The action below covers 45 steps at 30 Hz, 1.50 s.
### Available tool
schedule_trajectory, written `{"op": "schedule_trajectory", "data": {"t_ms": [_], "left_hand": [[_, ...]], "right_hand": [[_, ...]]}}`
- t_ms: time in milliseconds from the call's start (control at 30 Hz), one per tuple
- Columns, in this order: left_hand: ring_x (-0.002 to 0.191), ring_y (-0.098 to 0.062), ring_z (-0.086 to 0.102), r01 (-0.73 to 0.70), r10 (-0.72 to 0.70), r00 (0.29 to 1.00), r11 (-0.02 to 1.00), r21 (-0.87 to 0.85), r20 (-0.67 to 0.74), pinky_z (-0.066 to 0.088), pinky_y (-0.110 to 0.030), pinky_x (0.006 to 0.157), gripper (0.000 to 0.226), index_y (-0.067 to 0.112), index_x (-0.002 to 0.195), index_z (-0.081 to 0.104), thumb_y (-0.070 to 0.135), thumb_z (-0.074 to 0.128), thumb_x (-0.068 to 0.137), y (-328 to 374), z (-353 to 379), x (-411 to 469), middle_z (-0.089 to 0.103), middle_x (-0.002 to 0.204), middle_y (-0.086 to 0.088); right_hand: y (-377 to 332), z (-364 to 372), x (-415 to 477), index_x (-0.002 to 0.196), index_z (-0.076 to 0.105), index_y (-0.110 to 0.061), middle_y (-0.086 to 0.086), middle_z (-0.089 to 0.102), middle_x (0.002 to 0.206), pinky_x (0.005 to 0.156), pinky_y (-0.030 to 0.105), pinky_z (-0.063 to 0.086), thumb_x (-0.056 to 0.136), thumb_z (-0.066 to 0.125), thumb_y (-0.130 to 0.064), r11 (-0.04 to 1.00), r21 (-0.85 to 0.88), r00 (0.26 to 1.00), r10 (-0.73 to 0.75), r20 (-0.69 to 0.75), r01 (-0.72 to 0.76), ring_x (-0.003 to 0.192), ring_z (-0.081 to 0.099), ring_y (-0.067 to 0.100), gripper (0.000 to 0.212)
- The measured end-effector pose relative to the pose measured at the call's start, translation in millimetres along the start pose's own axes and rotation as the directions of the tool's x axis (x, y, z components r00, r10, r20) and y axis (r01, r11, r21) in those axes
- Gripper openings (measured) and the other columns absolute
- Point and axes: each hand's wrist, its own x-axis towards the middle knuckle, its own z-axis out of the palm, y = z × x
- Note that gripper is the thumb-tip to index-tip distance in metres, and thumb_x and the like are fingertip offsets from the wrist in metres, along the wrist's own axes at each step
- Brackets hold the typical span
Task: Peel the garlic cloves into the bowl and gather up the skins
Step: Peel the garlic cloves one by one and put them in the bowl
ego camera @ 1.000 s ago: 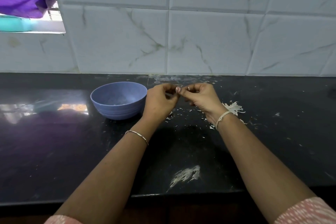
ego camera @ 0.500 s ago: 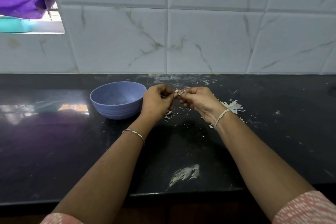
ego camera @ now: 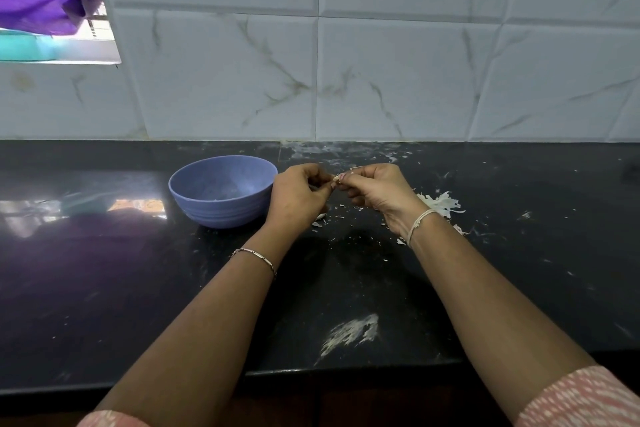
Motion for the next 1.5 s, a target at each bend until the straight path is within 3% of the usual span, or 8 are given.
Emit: {"op": "schedule_trajectory", "data": {"t_ms": [233, 667, 867, 967, 1100, 1233, 1400, 1500], "left_hand": [[0.06, -0.006, 0.063, -0.044, 0.044, 0.999, 0.993, 0.111, 0.005, 0.05, -0.013, 0.054, 0.005, 0.015, 0.092, 0.073, 0.018, 0.07, 0.09, -3.3, 1.1, 0.4, 0.068, 0.076, 0.006], [0.082, -0.013, 0.065, -0.189, 0.181, 0.982, 0.923, 0.334, 0.055, 0.05, -0.025, 0.077, 0.018, 0.015, 0.107, 0.075, 0.015, 0.063, 0.093, -7.0, 1.2, 0.8, 0.074, 0.098, -0.002], [0.06, -0.018, 0.067, 0.008, -0.008, 0.999, 1.0, 0.005, 0.038, 0.061, -0.042, 0.065, 0.013, 0.02, 0.1, 0.074, 0.012, 0.068, 0.09, -4.8, 3.0, 0.7, 0.067, 0.075, 0.004], [0.06, -0.015, 0.064, 0.041, -0.033, 0.997, 0.993, -0.109, 0.074, 0.061, -0.047, 0.064, 0.021, 0.021, 0.108, 0.072, 0.01, 0.066, 0.091, -3.7, 4.6, 0.7, 0.066, 0.082, -0.004], [0.069, -0.009, 0.058, 0.097, -0.069, 0.993, 0.934, -0.344, 0.095, 0.061, -0.034, 0.061, 0.013, 0.014, 0.102, 0.066, 0.006, 0.06, 0.095, 4.7, 4.3, -1.3, 0.062, 0.089, -0.007], [0.066, -0.01, 0.059, 0.161, -0.118, 0.986, 0.858, -0.488, 0.118, 0.057, -0.027, 0.054, 0.01, 0.01, 0.104, 0.057, 0.004, 0.055, 0.097, 9.5, 3.4, -2.5, 0.065, 0.089, -0.008], [0.073, -0.015, 0.06, 0.133, -0.108, 0.991, 0.907, -0.4, 0.085, 0.059, -0.035, 0.06, 0.008, 0.015, 0.091, 0.06, 0.011, 0.067, 0.091, 5.3, 5.2, -1.6, 0.059, 0.091, -0.009], [0.067, -0.011, 0.057, 0.145, -0.125, 0.989, 0.884, -0.443, 0.075, 0.059, -0.028, 0.057, 0.006, 0.011, 0.089, 0.063, 0.006, 0.068, 0.089, 5.6, 5.1, -1.6, 0.055, 0.084, -0.008]], "right_hand": [[2.3, -0.7, 0.2, 0.088, 0.07, 0.009, 0.013, 0.066, 0.075, 0.052, 0.016, 0.047, 0.084, 0.071, -0.006, 0.997, -0.071, 0.999, -0.035, -0.018, 0.034, 0.059, 0.055, 0.01, 0.015], [6.6, -2.1, 4.1, 0.065, 0.071, -0.014, -0.01, 0.063, 0.053, 0.057, 0.019, 0.043, 0.075, 0.07, -0.007, 0.907, -0.382, 0.982, -0.19, 0.0, 0.175, 0.053, 0.054, 0.003, 0.012], [4.5, -3.2, 2.1, 0.07, 0.067, -0.007, 0.005, 0.062, 0.066, 0.061, 0.024, 0.045, 0.083, 0.069, -0.006, 0.976, -0.199, 0.996, -0.089, 0.016, 0.09, 0.058, 0.054, 0.011, 0.012], [5.6, -4.1, 2.7, 0.072, 0.068, -0.009, 0.0, 0.061, 0.062, 0.059, 0.023, 0.044, 0.082, 0.073, -0.014, 0.954, -0.286, 0.996, -0.085, 0.039, 0.092, 0.057, 0.055, 0.009, 0.013], [5.2, -7.6, 1.3, 0.071, 0.064, -0.02, -0.004, 0.06, 0.067, 0.066, 0.024, 0.039, 0.08, 0.071, -0.025, 0.668, -0.729, 0.986, -0.157, 0.058, 0.149, 0.071, 0.057, 0.015, 0.012], [1.1, -15.6, -1.7, 0.081, 0.07, -0.015, -0.002, 0.058, 0.07, 0.067, 0.024, 0.035, 0.089, 0.066, -0.035, 0.509, -0.839, 0.98, -0.132, 0.147, 0.195, 0.075, 0.054, 0.018, 0.022], [-5.5, -23.6, -3.8, 0.061, 0.057, -0.017, -0.008, 0.054, 0.062, 0.055, 0.022, 0.035, 0.07, 0.086, -0.025, 0.548, -0.812, 0.965, -0.254, 0.068, 0.201, 0.059, 0.05, 0.006, 0.031], [-4.1, -21.3, -1.1, 0.07, 0.055, -0.022, -0.007, 0.061, 0.071, 0.066, 0.026, 0.048, 0.073, 0.083, -0.013, 0.712, -0.655, 0.96, -0.267, 0.082, 0.253, 0.064, 0.055, 0.008, 0.029]]}}
